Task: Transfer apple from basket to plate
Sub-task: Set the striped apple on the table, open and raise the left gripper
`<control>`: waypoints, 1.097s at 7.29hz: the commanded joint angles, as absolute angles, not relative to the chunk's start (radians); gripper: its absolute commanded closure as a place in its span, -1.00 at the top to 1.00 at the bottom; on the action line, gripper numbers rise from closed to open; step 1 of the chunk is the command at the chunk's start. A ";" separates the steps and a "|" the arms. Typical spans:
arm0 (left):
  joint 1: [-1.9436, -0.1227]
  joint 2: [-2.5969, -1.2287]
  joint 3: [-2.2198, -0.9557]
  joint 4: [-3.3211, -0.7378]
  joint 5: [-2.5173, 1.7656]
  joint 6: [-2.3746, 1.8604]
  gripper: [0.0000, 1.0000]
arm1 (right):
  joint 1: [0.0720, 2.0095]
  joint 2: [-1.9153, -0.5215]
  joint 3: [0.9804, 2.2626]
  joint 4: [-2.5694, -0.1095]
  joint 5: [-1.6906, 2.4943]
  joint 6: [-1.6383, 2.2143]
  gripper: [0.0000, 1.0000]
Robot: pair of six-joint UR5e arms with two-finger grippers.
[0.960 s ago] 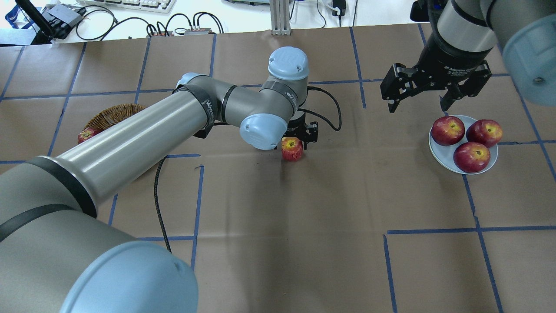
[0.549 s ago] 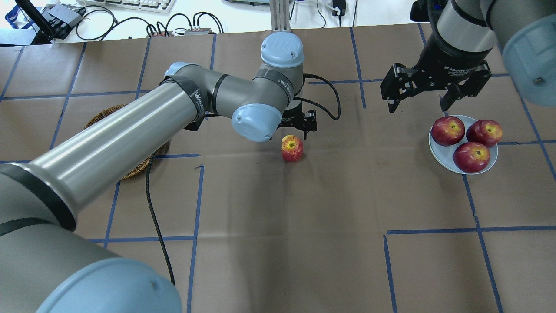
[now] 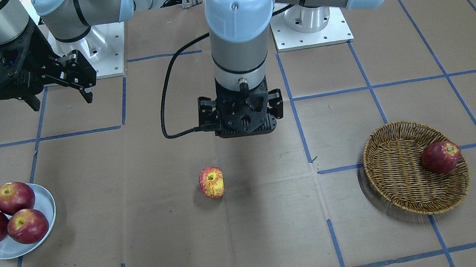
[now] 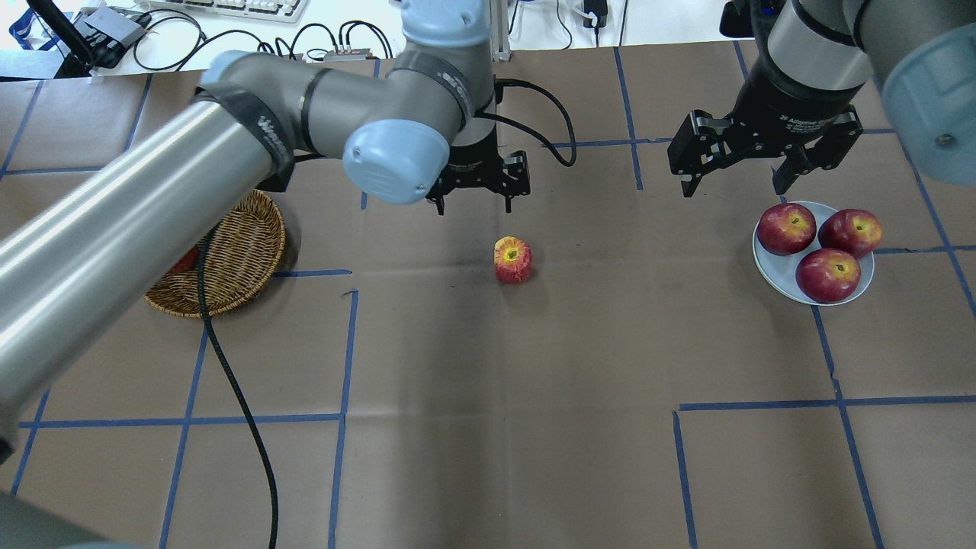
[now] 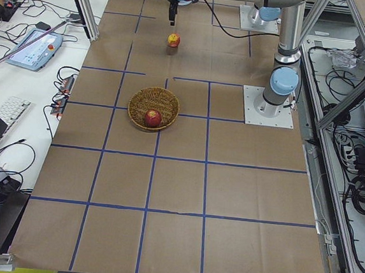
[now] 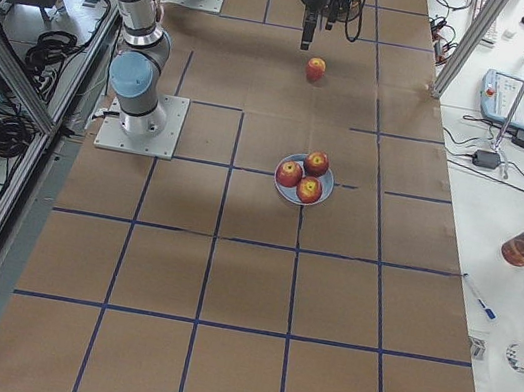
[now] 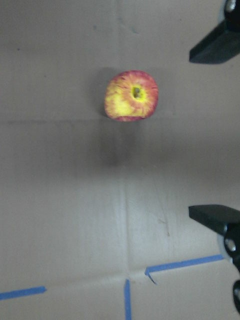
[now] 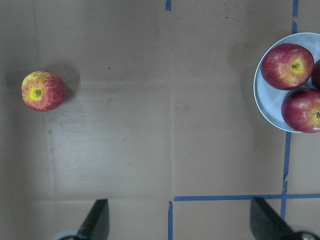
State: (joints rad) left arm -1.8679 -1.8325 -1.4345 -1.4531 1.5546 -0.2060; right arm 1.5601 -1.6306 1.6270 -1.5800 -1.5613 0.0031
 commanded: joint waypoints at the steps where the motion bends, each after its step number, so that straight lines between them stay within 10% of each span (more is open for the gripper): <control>1: -1.762 -1.715 -1.439 -1.503 1.557 0.048 0.99 | 1.562 -1.631 1.629 -1.578 -1.562 0.003 1.00; 8: -1.600 -1.522 -1.471 -1.723 1.557 0.207 0.99 | 1.756 -1.447 1.615 -1.817 -1.560 0.275 1.00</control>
